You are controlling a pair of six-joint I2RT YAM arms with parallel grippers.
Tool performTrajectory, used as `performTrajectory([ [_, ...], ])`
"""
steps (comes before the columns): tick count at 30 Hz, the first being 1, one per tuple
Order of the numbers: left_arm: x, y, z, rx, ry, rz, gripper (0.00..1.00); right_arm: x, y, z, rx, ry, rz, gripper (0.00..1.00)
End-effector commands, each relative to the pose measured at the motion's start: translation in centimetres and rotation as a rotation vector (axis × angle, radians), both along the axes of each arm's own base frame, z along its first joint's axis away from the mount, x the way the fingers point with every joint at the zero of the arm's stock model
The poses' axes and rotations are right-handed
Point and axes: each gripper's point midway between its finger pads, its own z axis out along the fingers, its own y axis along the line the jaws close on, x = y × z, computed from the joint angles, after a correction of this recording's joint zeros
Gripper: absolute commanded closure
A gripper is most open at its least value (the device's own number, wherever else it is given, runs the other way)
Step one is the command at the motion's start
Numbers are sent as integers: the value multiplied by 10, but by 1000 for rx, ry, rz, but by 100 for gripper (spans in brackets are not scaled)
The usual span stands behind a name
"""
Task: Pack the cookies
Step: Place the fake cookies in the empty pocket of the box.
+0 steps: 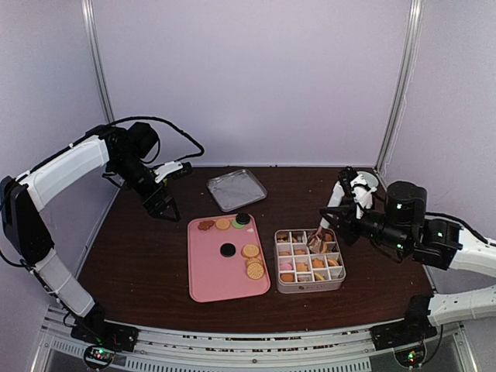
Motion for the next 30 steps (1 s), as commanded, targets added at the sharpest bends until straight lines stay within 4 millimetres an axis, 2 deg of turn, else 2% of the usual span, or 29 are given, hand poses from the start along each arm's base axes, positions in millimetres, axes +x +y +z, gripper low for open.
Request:
performTrajectory([
  [1, 1, 1, 11, -21, -34, -13, 2, -5, -31, -24, -88, 42, -70, 100],
  [8, 2, 0, 11, -23, -27, -17, 2, -12, -44, -30, -87, 62, -88, 100],
  [19, 3, 0, 11, -23, -27, -21, 2, -11, -41, -40, -122, 86, -86, 100],
  [24, 4, 0, 11, -20, -30, -24, 2, -9, -42, -43, -132, 87, -94, 87],
  [27, 3, 0, 11, -23, -31, -26, 2, -8, -43, -43, -133, 83, -100, 75],
  [30, 4, -1, 12, -25, -33, -29, 2, -8, -43, -43, -134, 84, -104, 69],
])
